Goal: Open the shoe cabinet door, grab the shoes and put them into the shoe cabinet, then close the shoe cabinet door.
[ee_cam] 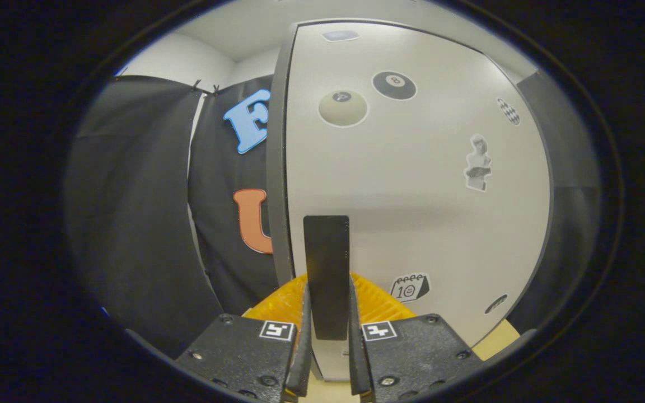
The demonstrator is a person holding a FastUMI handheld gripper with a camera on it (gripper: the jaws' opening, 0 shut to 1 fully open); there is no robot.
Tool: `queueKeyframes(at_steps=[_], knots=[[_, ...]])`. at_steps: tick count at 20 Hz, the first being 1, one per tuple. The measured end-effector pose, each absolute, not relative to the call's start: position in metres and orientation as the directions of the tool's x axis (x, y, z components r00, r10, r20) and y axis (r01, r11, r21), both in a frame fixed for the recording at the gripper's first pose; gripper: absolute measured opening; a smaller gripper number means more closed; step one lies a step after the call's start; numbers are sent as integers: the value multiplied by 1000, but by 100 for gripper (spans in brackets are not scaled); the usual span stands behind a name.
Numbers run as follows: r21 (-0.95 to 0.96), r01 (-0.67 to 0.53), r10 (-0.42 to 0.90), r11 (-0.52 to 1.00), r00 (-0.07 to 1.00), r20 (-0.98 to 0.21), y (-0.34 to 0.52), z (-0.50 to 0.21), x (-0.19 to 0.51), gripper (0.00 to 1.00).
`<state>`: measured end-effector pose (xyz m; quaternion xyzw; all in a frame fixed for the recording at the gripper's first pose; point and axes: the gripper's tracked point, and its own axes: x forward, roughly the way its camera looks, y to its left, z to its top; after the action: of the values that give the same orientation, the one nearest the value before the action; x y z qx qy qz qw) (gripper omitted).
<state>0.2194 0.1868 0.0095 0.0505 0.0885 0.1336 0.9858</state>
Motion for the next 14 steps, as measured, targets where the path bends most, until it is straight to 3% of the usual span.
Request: queueKeyframes(at_steps=[5,10,14], knots=[[113,-239,255,964,953,-163,185,9,214,27],[132,-320,341,938,918,-202,180,11,189,26],[108,-322,338,941,918,-206,166,14,164,26]])
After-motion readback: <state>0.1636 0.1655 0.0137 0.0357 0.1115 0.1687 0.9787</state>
